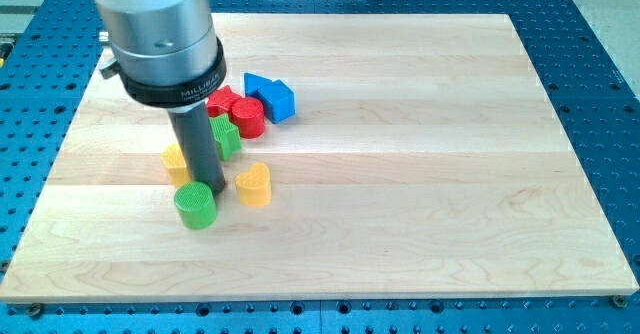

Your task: Place the hexagon at the bottom left corner of the board

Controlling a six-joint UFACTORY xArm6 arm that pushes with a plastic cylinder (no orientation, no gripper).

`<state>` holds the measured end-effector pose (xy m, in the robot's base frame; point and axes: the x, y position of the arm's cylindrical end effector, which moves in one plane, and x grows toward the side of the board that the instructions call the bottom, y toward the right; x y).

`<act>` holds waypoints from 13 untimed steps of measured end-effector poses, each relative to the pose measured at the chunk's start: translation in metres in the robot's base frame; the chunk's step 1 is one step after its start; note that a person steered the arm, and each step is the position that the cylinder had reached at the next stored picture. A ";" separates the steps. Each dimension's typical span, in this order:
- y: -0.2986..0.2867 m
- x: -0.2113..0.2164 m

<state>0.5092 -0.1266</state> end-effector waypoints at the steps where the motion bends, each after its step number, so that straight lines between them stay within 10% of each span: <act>1: -0.040 -0.012; 5: -0.109 -0.133; 7: -0.065 -0.064; 9: -0.090 -0.116; 10: -0.117 -0.051; 13: -0.023 -0.020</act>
<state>0.4887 -0.1496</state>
